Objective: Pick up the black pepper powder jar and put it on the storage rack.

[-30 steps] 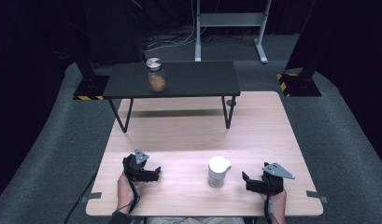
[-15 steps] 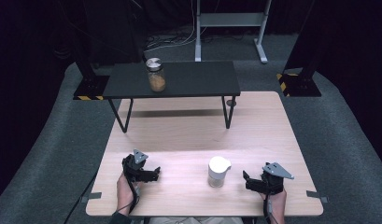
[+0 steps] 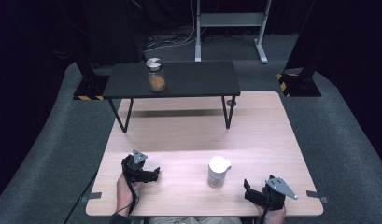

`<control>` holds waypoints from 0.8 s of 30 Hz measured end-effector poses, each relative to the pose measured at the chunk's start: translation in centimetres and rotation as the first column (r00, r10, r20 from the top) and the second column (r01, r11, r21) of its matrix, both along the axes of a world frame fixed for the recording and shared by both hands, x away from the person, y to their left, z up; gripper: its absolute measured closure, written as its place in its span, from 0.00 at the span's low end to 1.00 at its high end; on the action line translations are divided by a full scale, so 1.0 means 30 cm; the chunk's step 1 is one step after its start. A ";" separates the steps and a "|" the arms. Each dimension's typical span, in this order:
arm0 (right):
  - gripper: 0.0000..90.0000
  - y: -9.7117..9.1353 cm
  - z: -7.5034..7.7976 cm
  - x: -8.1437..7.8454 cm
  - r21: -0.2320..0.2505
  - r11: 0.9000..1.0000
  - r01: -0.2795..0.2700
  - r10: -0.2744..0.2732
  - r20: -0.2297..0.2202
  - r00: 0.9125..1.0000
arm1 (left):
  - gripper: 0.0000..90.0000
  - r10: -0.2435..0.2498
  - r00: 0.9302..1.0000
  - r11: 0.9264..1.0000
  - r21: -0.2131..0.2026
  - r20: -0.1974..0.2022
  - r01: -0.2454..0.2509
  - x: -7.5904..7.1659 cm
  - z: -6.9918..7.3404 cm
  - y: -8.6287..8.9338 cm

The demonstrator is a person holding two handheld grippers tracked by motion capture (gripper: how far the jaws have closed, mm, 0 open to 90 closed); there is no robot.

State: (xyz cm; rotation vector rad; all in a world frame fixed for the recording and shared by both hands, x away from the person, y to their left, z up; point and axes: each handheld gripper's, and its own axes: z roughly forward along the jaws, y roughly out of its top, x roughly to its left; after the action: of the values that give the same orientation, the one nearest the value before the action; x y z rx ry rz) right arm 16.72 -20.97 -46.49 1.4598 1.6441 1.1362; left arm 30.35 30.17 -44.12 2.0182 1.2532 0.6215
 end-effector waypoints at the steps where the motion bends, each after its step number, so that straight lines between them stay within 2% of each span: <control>1: 0.00 0.030 0.008 -0.003 -0.003 1.000 0.010 -0.010 0.011 1.000 | 0.00 0.000 1.000 1.000 -0.001 0.000 0.000 0.000 0.000 0.000; 4: 0.00 0.074 0.006 -0.024 0.015 1.000 -0.010 0.009 0.045 0.999 | 0.00 0.003 1.000 1.000 -0.001 -0.001 -0.003 0.000 0.000 0.000; 9: 0.00 0.133 0.005 -0.037 0.030 0.998 -0.056 0.055 0.051 0.997 | 0.00 0.003 1.000 1.000 -0.001 -0.001 -0.003 0.000 0.000 0.000; 12: 0.00 0.156 0.012 -0.026 0.014 0.994 -0.105 0.105 0.017 0.994 | 0.00 0.004 1.000 1.000 -0.003 -0.002 -0.004 0.000 0.000 0.000; 15: 0.00 0.183 0.008 -0.027 -0.013 0.990 -0.138 0.138 0.005 0.990 | 0.00 0.004 1.000 1.000 -0.003 -0.001 -0.004 0.000 0.000 0.000; 18: 0.00 0.202 0.007 -0.020 -0.012 0.987 -0.160 0.160 0.014 0.987 | 0.00 0.003 1.000 1.000 -0.002 -0.001 -0.003 0.000 0.000 0.000; 20: 0.00 0.224 0.008 -0.014 -0.030 0.985 -0.168 0.169 0.028 0.985 | 0.00 0.003 1.000 1.000 -0.001 0.000 -0.003 -0.001 0.000 -0.001; 24: 0.00 0.248 0.009 0.026 -0.029 0.981 -0.190 0.191 0.043 0.981 | 0.00 0.003 1.000 1.000 -0.001 0.000 -0.003 -0.001 0.000 -0.001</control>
State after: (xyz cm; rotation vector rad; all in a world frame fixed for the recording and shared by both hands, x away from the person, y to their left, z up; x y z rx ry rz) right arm 17.51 -13.53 -46.23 1.2723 1.7898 1.2387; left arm 30.33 30.15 -44.12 2.0161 1.2565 0.6223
